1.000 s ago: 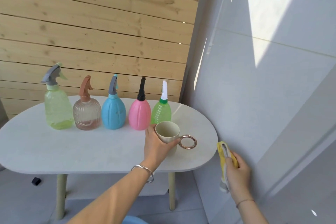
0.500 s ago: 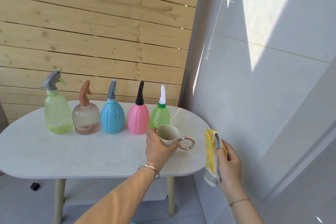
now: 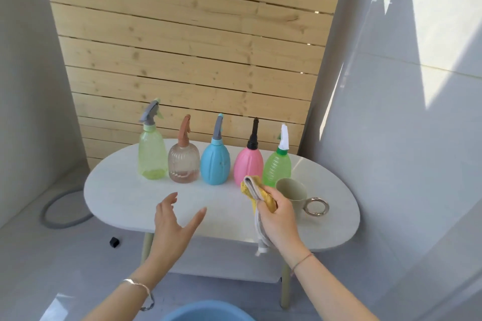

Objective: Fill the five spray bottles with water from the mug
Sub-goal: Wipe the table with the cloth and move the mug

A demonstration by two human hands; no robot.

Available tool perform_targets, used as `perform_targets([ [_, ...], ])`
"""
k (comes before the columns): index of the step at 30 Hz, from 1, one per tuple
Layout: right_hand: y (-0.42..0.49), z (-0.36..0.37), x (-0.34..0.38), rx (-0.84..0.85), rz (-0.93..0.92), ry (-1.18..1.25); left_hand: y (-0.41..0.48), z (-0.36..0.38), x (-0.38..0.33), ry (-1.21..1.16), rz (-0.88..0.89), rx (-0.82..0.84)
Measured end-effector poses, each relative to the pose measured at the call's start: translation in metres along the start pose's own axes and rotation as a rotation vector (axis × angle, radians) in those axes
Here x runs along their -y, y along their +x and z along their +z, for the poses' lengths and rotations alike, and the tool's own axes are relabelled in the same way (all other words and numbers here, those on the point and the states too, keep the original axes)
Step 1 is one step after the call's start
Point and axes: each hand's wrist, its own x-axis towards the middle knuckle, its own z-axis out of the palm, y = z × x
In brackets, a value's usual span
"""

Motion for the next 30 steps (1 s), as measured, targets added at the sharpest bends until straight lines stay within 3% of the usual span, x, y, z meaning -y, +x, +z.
perform_targets([
  [4, 0.014, 0.048, -0.037, 0.23, 0.009, -0.608, 0.007, -0.048, 0.021, 0.006, -0.051, -0.122],
  [6, 0.016, 0.062, -0.053, 0.277, 0.029, -0.772, 0.014, -0.07, 0.03, 0.05, -0.078, -0.128],
  [14, 0.021, 0.128, -0.049, 0.238, -0.002, -0.786, 0.037, -0.127, 0.06, 0.176, -0.192, -0.15],
  [23, 0.008, 0.286, 0.015, 0.463, -0.141, -0.717, 0.053, -0.148, 0.053, 0.074, -0.245, -0.261],
  [26, 0.0, 0.292, 0.015, 0.543, -0.298, -0.71, 0.054, -0.148, 0.05, 0.06, -0.251, -0.286],
  [30, -0.002, 0.246, -0.012, 0.572, -0.422, -0.664, 0.053, -0.145, 0.05, 0.056, -0.258, -0.269],
])
